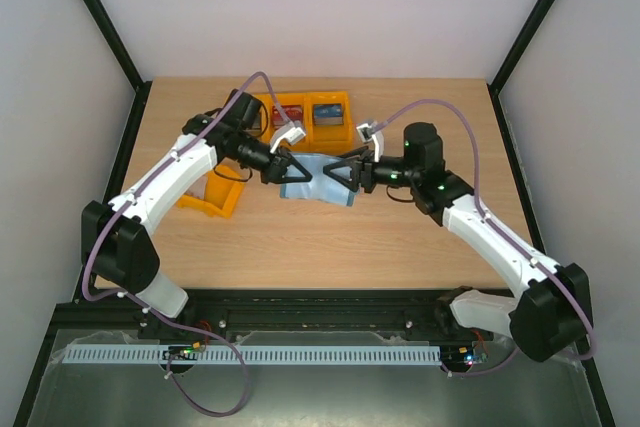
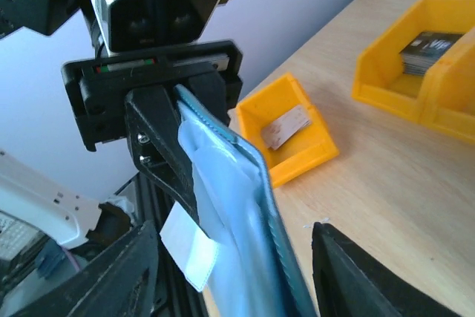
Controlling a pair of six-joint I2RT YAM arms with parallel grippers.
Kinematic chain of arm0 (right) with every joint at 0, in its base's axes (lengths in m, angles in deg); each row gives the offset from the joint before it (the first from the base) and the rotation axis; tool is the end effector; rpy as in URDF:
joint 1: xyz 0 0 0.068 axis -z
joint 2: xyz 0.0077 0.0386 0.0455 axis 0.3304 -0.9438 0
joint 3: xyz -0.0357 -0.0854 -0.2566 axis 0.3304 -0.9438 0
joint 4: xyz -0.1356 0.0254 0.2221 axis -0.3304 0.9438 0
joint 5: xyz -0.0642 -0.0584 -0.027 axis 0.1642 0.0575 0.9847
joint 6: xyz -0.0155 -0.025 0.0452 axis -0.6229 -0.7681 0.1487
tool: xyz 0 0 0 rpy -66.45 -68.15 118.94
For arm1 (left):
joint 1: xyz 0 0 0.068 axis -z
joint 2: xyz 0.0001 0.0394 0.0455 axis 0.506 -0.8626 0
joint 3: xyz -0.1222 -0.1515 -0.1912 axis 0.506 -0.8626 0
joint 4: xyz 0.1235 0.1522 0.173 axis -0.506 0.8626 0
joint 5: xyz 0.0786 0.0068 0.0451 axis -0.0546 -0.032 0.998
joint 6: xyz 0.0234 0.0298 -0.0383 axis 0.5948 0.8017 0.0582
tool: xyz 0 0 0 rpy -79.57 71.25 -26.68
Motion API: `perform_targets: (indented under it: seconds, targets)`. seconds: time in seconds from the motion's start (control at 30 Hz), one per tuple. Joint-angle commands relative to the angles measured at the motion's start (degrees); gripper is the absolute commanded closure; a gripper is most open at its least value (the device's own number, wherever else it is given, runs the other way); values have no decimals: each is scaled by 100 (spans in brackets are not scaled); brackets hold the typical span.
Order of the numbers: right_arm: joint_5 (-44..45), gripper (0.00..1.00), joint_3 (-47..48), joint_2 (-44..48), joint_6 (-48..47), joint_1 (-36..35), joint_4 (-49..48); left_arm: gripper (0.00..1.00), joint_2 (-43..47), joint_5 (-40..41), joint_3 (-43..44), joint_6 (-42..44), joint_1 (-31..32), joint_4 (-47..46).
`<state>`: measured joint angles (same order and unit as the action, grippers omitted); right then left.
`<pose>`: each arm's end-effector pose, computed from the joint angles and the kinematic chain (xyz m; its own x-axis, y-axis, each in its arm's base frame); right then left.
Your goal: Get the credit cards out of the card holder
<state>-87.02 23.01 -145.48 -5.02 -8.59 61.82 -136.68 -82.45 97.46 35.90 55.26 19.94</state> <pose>0.2234 0.1514 0.3184 -0.5433 -0.0654 -0.8370 -0.8341 0.1556 0.5293 0.2820 -0.1645 0.3197 -0.4959 0.4108 -0.7651 0.8625 0.1304 -0.4890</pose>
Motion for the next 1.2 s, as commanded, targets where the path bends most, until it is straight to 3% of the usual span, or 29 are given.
perform_targets:
  seconds: [0.0, 0.43, 0.63, 0.73, 1.0, 1.1, 1.17]
  targets:
    - [-30, 43, -10, 416, -325, 379, 199, 98, 55, -94, 318, 283, -188, 300]
    - [-274, 69, -197, 631, -924, 690, 900, 98, 237, -238, 669, 954, -386, 945]
    - [71, 69, -202, 421, -1008, 678, 1079, 98, 239, -271, 753, 1029, -386, 1031]
    - [329, 63, -196, 387, -982, 529, 960, 98, 224, -340, 745, 1071, -373, 1062]
    - [431, 58, -71, 86, -540, -95, -191, 98, 164, -483, 769, 1260, -271, 1197]
    - [239, 61, 17, -113, -373, -253, -484, 98, 160, -496, 764, 1279, -271, 1202]
    - [227, 70, 140, -229, -364, -377, -491, 98, 152, -488, 730, 1262, -271, 1178]
